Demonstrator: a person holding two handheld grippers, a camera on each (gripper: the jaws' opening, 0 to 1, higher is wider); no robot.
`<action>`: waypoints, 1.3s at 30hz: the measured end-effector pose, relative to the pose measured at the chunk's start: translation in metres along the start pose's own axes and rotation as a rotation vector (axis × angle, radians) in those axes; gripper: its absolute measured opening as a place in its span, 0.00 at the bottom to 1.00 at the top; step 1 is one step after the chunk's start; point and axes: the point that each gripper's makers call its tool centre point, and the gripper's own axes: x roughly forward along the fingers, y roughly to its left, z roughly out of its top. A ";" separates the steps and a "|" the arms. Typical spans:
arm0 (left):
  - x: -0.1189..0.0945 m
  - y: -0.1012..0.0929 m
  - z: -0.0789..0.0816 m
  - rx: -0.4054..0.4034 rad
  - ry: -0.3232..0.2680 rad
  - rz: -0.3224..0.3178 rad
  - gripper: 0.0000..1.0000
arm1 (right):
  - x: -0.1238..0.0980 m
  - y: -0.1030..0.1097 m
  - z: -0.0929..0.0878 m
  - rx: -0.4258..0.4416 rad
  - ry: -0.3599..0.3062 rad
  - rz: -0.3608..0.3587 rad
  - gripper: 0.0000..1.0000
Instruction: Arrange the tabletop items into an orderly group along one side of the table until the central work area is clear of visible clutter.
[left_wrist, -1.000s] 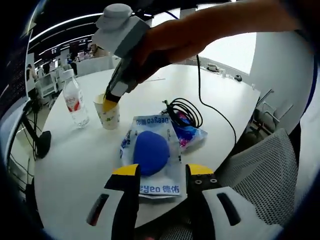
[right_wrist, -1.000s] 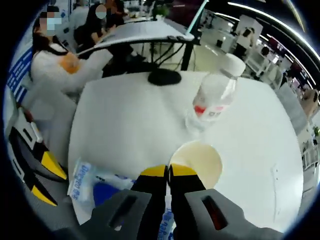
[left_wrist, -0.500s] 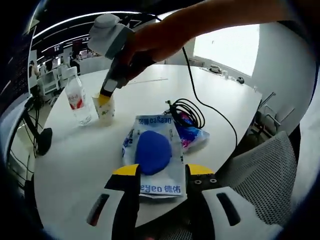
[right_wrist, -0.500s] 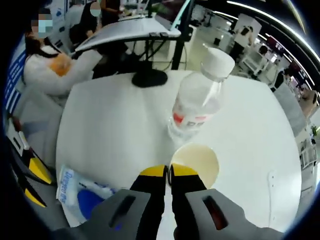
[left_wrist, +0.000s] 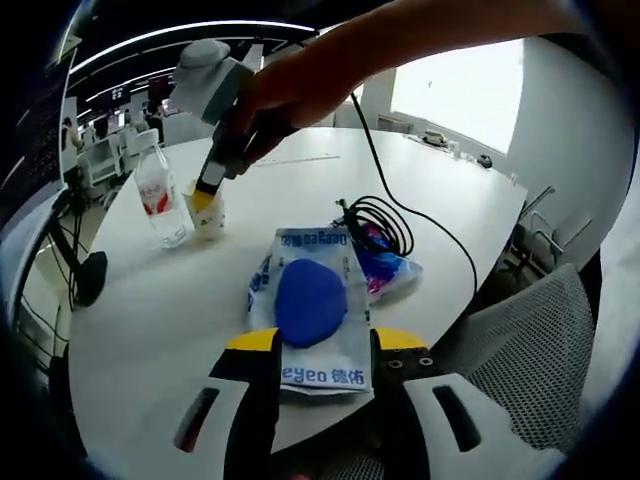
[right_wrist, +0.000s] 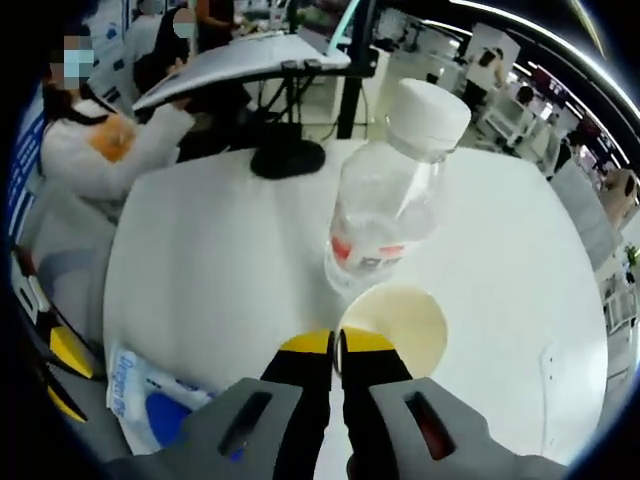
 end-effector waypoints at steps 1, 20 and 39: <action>0.000 0.000 0.000 0.000 0.000 0.001 0.34 | 0.001 -0.001 0.000 0.001 0.000 -0.001 0.00; 0.002 0.003 -0.002 -0.008 0.008 0.012 0.34 | -0.002 -0.011 -0.006 0.092 -0.013 -0.019 0.13; 0.004 0.001 -0.006 -0.007 0.026 0.004 0.33 | -0.038 -0.011 -0.004 0.247 -0.188 -0.031 0.24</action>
